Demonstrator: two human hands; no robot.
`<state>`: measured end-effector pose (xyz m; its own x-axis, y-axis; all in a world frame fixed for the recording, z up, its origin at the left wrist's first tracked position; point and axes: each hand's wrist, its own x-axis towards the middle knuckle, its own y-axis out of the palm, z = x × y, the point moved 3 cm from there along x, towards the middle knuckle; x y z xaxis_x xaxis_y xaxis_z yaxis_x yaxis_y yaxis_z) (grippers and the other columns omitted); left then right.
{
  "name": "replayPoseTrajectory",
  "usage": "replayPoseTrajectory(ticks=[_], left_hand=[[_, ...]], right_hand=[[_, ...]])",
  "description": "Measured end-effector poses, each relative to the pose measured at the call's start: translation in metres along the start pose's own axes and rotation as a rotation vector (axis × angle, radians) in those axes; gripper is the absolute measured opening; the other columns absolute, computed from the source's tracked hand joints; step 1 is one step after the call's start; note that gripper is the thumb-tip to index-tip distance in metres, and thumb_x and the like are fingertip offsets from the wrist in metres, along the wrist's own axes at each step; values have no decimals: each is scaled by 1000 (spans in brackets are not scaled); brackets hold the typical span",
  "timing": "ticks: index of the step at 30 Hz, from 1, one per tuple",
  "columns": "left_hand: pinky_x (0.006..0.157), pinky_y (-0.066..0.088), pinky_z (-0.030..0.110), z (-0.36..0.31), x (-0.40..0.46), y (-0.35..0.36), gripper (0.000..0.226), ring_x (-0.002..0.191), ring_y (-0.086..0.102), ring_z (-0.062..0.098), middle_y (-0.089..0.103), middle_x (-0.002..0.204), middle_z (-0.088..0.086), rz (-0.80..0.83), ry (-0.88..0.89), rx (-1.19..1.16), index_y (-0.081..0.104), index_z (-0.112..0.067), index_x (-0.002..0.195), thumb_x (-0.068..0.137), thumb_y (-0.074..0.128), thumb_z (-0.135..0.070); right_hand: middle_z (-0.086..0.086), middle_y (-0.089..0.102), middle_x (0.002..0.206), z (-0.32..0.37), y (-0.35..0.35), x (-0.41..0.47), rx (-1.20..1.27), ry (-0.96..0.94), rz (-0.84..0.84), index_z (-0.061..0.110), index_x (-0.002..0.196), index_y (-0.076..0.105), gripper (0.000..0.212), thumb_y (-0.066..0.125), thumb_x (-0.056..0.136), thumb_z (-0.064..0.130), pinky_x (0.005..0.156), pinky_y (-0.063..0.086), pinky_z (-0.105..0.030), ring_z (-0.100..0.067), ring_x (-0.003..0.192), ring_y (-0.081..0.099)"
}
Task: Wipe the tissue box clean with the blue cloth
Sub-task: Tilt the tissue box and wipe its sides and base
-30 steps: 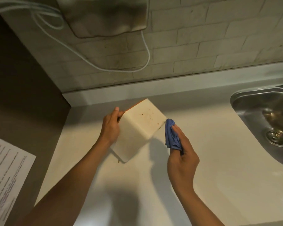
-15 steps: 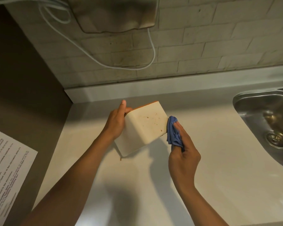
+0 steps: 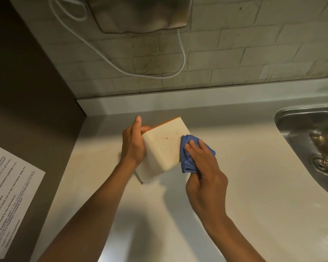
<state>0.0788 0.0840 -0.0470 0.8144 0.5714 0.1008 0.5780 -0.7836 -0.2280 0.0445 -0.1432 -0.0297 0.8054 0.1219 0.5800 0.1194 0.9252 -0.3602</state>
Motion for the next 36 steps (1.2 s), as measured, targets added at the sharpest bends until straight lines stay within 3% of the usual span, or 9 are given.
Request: replayPoseTrajectory(ticks=[4,9,13,21,24,27,29,31,36], left_hand=[[67,50,34,-1,-1,-2,74,63,67,25,65,53,0,1,29,-61,67,-27,47,86,24,-73],[73,51,39,-9,-1,5,75,65,66,22,66,54,-8,62,78,-13,70,-33,49,90,19,-68],[61,43,28,-7,5,6,73,50,58,8,60,46,-8,53,82,-75,64,-29,42,88,24,-69],[64,46,30,15,11,-1,72,53,62,15,61,50,-2,65,4,-176,61,-25,43,87,31,-74],[77,51,46,19,14,-1,73,75,67,40,68,75,26,38,-95,-240,69,-20,53,76,38,-82],[70,48,37,18,11,-1,70,60,64,24,65,56,7,45,-60,-219,64,-22,46,80,37,-77],[60,39,29,14,6,1,71,48,53,11,55,44,-6,74,3,-208,60,-24,41,87,33,-71],[60,42,28,10,2,2,73,50,55,13,55,45,-7,89,24,-189,61,-26,43,90,29,-71],[57,42,25,5,1,2,71,50,58,12,58,46,-6,85,70,-178,63,-27,43,88,28,-70]], right_hand=[[-6,60,129,10,0,-9,-64,-106,60,1,121,64,47,47,79,-9,102,46,-30,-22,129,49],[-12,61,124,-3,-6,15,-125,-15,9,-6,116,65,47,54,73,-22,97,44,-37,-34,119,57],[-12,61,127,21,11,7,-103,-97,55,-3,118,65,37,47,85,-3,103,43,-33,-29,123,54],[-13,64,123,10,2,23,-151,-42,49,-4,116,66,44,54,75,-16,95,48,-41,-32,120,57],[-13,62,125,30,17,22,-134,-77,98,-3,117,65,41,52,79,-11,102,44,-35,-32,122,55],[-9,61,129,38,20,-2,-104,-161,175,1,121,64,42,59,81,-11,105,42,-33,-25,127,52],[-8,61,128,30,7,-5,-111,-157,138,1,119,66,41,44,85,-5,103,44,-34,-24,127,52],[-9,63,125,20,-4,2,-148,-104,80,0,116,67,45,38,82,0,98,46,-35,-26,123,55],[-17,62,124,29,10,14,-138,-30,64,-6,116,65,51,57,69,-25,101,41,-36,-39,120,54]])
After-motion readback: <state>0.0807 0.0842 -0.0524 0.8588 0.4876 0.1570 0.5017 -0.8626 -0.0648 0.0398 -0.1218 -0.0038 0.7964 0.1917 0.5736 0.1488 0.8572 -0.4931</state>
